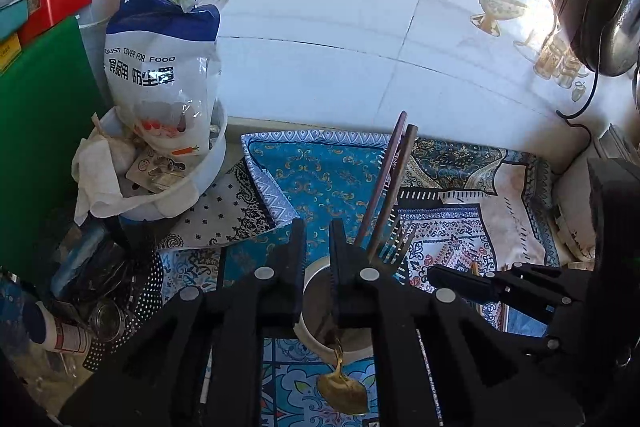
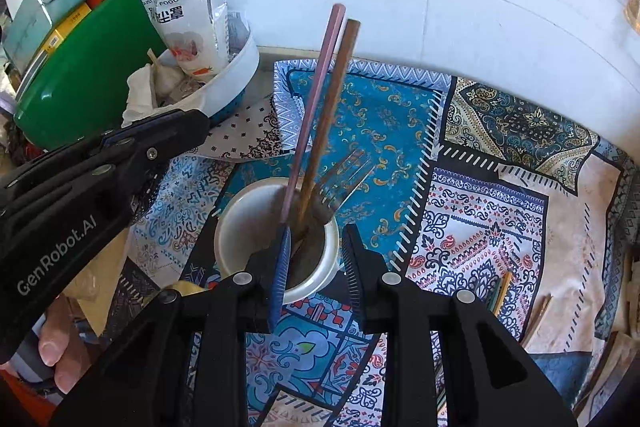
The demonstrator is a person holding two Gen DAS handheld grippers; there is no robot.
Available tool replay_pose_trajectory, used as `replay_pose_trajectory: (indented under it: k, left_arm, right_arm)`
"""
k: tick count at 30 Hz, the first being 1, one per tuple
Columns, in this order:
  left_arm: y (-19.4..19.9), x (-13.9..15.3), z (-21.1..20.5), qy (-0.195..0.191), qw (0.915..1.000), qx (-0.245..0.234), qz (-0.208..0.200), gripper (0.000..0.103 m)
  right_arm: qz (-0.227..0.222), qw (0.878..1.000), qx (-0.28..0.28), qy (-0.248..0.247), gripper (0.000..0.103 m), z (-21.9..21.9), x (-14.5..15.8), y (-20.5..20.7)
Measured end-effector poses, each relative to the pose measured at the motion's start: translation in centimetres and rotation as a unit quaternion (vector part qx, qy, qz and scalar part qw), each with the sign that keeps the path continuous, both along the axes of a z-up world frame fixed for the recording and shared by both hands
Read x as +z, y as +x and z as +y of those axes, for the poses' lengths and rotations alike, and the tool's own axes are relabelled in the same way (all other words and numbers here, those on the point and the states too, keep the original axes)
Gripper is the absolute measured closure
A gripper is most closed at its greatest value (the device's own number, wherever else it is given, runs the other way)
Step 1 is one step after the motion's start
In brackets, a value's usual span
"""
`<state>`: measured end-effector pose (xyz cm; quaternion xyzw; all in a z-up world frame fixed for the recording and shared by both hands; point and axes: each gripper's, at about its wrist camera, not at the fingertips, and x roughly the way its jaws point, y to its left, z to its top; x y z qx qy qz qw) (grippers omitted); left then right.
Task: Organize utensils
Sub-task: 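Lower the fork and chopstick into the white cup and open both tools, then move both tools back to the remaining chopsticks on the mat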
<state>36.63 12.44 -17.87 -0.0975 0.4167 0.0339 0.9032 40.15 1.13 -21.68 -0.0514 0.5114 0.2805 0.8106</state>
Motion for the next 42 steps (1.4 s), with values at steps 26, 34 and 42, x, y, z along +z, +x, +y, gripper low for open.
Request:
replay_pose_trajectory:
  k: [26,34,42]
  left_arm:
    - [-2.9,6.8,-12.1,0.043,0.9943,-0.054,-0.082,0.049]
    - [-2.1,5.0,-16.9,0.031,0.9941,-0.084,-0.062,0.039]
    - [-1.1,0.3,-19.9,0.028,0.9957,-0.088,0.007,0.039]
  right_arm:
    - [-0.114,0.989,-0.097,0.007,0.062,-15.3,7.2,-3.1]
    - [-0.098,0.986,-0.137,-0.006,0.06,-21.0,5.7,-3.5]
    - [-0.052,0.986,-0.16,-0.018,0.06,-24.6,1.6,-3.0]
